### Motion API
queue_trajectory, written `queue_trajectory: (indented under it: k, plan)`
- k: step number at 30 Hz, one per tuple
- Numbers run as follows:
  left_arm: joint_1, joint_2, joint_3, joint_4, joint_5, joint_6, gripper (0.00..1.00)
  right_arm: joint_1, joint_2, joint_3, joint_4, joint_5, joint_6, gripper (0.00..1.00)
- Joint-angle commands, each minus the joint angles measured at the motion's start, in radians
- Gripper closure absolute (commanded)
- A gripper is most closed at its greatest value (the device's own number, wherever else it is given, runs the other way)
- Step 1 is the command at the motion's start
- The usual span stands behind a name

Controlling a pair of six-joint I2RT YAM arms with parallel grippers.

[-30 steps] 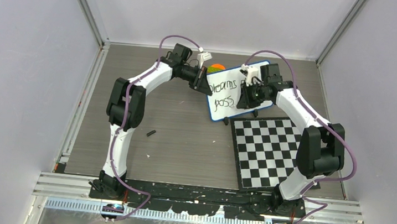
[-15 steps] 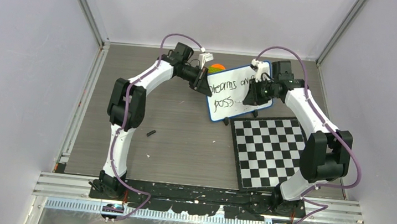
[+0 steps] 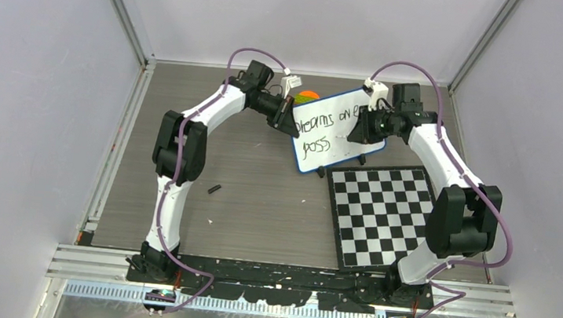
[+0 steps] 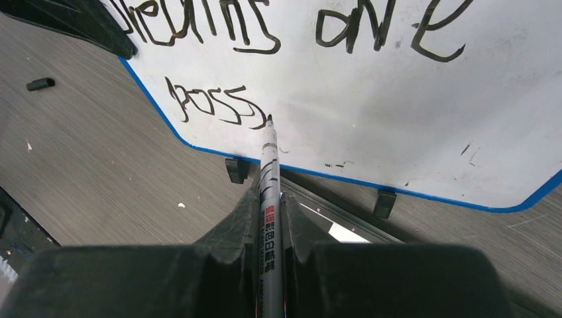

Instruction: Write a sentence on the whiteboard

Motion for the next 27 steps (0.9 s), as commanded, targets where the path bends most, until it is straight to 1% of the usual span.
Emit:
queue_trajectory:
  k: [1,14,27]
  plan:
    - [-0.005,0.015,0.026,-0.046,-0.001,0.034,1.00,0.013,0.006,0.020,0.058,-0.022,0.023,1.00]
    - [-0.016,0.013,0.035,-0.070,-0.004,0.059,1.00,0.028,0.016,0.007,0.076,-0.026,0.020,1.00]
    - [-0.022,0.010,0.035,-0.084,-0.008,0.073,1.00,0.060,0.020,0.005,0.065,0.011,-0.010,1.00]
